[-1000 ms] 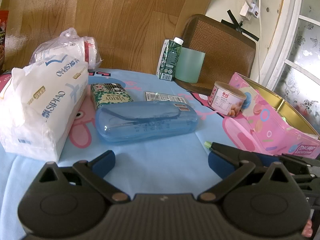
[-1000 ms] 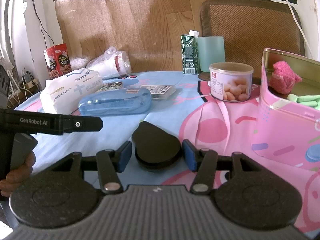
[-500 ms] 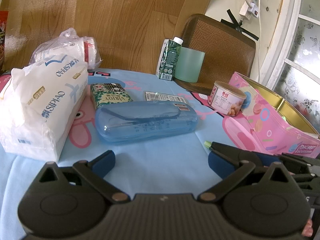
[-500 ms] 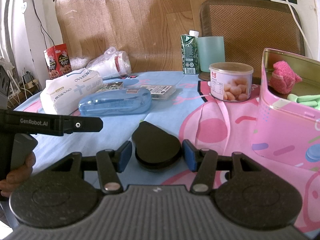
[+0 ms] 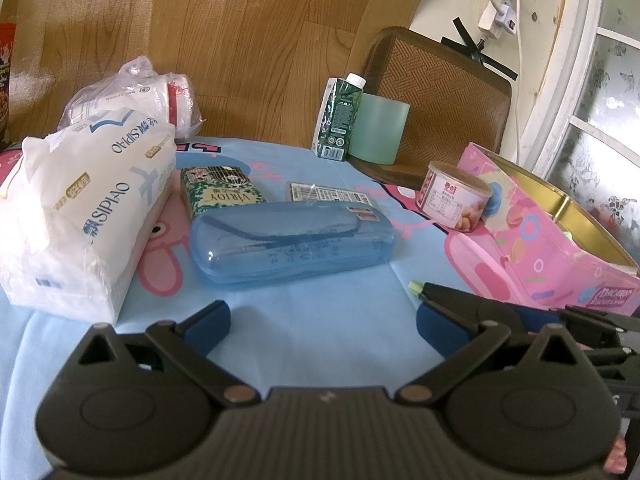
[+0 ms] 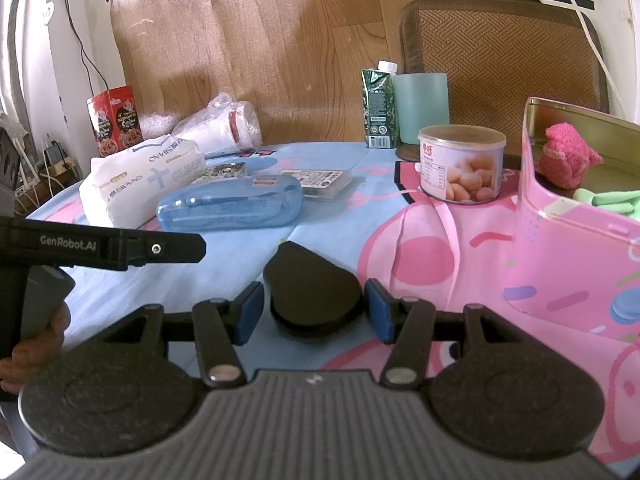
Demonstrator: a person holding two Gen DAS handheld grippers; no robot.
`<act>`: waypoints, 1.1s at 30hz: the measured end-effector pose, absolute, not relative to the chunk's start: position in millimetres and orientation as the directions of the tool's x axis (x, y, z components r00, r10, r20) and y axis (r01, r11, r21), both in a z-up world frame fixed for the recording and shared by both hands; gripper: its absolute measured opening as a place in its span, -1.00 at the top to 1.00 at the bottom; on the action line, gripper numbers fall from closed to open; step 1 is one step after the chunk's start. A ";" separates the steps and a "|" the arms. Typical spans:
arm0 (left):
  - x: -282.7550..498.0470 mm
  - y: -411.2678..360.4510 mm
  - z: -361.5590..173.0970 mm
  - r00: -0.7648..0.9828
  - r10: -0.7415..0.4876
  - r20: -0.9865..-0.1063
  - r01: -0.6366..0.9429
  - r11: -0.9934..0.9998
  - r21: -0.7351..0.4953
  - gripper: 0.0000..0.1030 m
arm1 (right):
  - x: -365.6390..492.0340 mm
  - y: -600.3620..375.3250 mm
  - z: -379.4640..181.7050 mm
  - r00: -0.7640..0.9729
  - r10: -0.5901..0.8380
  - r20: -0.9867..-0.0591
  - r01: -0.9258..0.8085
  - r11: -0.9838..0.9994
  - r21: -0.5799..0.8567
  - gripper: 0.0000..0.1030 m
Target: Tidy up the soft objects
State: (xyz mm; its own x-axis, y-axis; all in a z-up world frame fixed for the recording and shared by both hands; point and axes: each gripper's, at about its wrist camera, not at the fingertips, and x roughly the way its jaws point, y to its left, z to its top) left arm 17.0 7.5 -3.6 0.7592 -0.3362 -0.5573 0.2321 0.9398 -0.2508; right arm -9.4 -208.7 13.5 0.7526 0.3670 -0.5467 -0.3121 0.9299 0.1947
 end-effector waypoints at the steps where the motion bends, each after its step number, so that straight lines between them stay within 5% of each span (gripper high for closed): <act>1: 16.9 7.1 -3.6 0.759 -0.335 -0.558 0.233 0.940 -0.249 -0.99 | -10.2 -208.9 13.4 0.752 0.367 -0.547 -0.312 0.930 0.195 -0.13; 21: 5.3 -5.1 0.3 0.746 -0.323 -0.582 0.235 0.946 -0.223 -0.99 | -30.8 -207.4 12.5 0.744 0.395 -0.539 -0.357 0.917 0.179 -0.01; 33: -1.3 -32.0 8.3 0.522 -0.602 -0.604 0.319 0.794 -0.517 -0.96 | -40.8 -227.8 10.9 0.705 0.500 -0.502 -0.338 0.860 0.381 -0.01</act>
State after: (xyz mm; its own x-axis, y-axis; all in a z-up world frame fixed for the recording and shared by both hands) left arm -1.3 -32.0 8.3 0.5223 -0.6024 -0.6036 0.3189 0.7944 -0.5169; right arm -40.8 -227.8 10.9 0.7055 0.5000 -0.5023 -0.3384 0.8603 0.3812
